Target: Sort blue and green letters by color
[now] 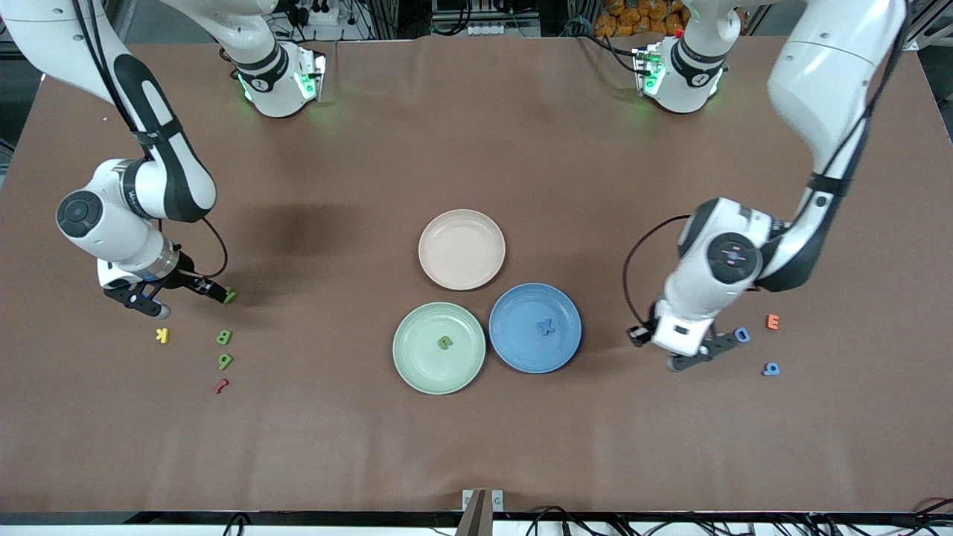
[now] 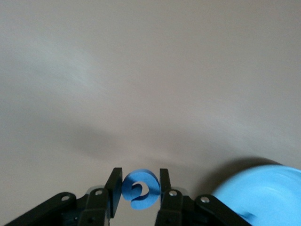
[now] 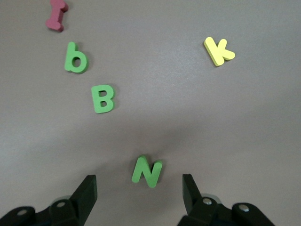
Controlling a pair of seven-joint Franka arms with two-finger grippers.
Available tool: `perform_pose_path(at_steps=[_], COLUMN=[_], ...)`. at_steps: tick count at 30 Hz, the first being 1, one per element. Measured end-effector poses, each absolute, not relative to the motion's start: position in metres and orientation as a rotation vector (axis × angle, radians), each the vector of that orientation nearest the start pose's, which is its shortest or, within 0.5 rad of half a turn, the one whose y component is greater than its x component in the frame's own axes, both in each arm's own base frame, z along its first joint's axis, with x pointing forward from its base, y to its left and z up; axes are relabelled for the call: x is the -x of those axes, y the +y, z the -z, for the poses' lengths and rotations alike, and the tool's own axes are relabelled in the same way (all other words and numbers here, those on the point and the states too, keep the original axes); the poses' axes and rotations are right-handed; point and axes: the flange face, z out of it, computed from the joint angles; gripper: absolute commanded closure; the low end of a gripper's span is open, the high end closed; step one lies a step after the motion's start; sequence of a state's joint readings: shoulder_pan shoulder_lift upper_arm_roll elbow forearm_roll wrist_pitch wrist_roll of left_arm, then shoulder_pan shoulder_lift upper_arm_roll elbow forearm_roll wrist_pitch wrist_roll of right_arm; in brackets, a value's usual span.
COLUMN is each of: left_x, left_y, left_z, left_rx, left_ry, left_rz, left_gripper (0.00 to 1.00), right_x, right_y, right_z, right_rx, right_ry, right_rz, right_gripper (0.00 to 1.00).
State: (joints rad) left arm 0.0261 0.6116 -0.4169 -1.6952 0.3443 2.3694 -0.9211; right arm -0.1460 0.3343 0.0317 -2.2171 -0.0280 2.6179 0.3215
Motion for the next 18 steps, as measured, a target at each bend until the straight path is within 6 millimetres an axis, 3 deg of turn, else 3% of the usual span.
perform_pose_path(at_steps=[4,8,18], left_x=[-0.635,-0.623,-0.599], left_y=[-0.275,-0.309,-0.377], left_z=[-0.273,-0.267,-0.249], left_rx=[3.149,3.156,3.169], left_ry=[-0.632,-0.643,-0.635], left_rz=[0.177,0.160,0.137], left_gripper=[0.86,0.86,0.86], right_x=[-0.549,-0.546,-0.541], right_y=[-0.064,-0.064,-0.063], right_z=[-0.215,-0.202,-0.182], right_rx=[3.066,3.063,3.055], right_ry=[0.650,0.653,0.666], right_rz=[0.123,0.125,0.147], right_gripper=[0.24,0.26,0.35])
